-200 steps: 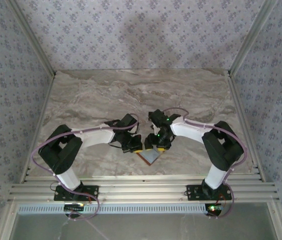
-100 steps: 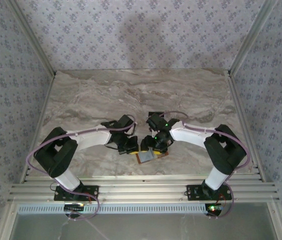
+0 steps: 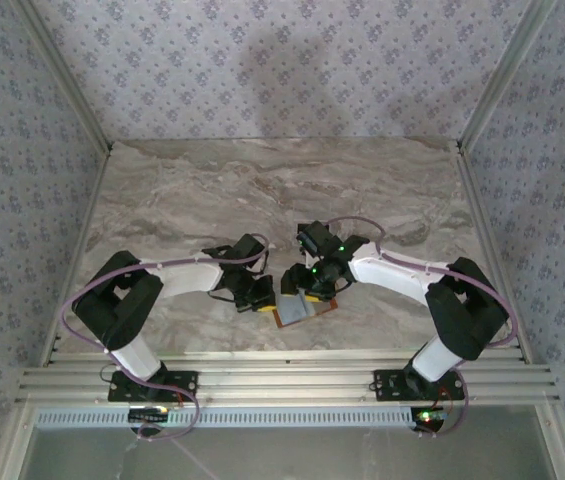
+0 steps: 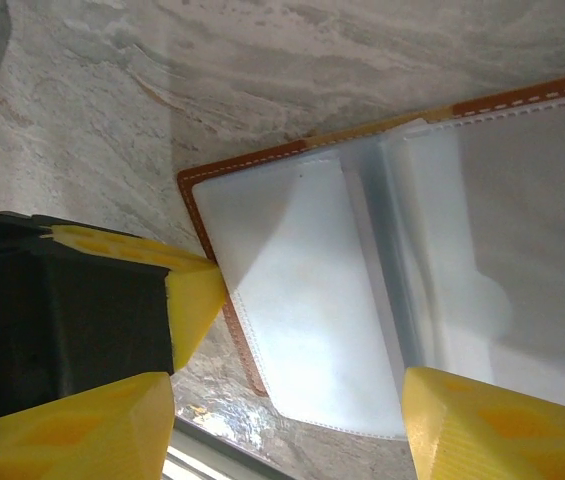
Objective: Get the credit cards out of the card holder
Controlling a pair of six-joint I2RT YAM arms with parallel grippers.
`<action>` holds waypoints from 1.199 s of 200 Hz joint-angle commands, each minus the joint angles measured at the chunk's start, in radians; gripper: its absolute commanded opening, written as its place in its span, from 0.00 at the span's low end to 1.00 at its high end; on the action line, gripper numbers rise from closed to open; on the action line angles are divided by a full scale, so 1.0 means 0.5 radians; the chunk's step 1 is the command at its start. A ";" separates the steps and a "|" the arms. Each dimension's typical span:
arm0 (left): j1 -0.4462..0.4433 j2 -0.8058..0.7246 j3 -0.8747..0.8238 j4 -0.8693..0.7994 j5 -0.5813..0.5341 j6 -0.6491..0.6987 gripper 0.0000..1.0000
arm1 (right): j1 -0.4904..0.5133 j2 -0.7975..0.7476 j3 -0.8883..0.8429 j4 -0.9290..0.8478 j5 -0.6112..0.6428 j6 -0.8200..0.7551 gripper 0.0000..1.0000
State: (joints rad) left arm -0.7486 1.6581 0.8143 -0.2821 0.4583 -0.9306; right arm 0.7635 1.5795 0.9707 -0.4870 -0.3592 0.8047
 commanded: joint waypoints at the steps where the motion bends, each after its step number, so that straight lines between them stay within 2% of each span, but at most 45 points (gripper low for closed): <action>1: 0.040 0.049 -0.087 0.139 0.047 -0.075 0.01 | -0.005 0.010 0.010 0.051 -0.060 0.020 0.60; 29: 0.077 0.062 -0.147 0.208 0.064 -0.099 0.01 | 0.016 0.053 0.016 0.117 -0.118 0.014 0.53; 111: 0.092 0.071 -0.132 0.120 0.034 -0.054 0.01 | 0.083 0.279 -0.022 0.408 -0.312 0.053 0.35; 151: 0.097 0.065 -0.121 0.071 0.016 -0.032 0.01 | 0.070 0.280 -0.056 0.339 -0.205 0.005 0.34; 240: 0.112 0.088 -0.100 0.011 -0.014 -0.010 0.01 | 0.054 0.075 -0.218 0.442 -0.250 -0.055 0.27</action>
State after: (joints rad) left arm -0.7067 1.6588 0.7650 -0.1940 0.5350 -0.9516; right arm 0.7918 1.6485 0.8822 -0.2680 -0.4931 0.7959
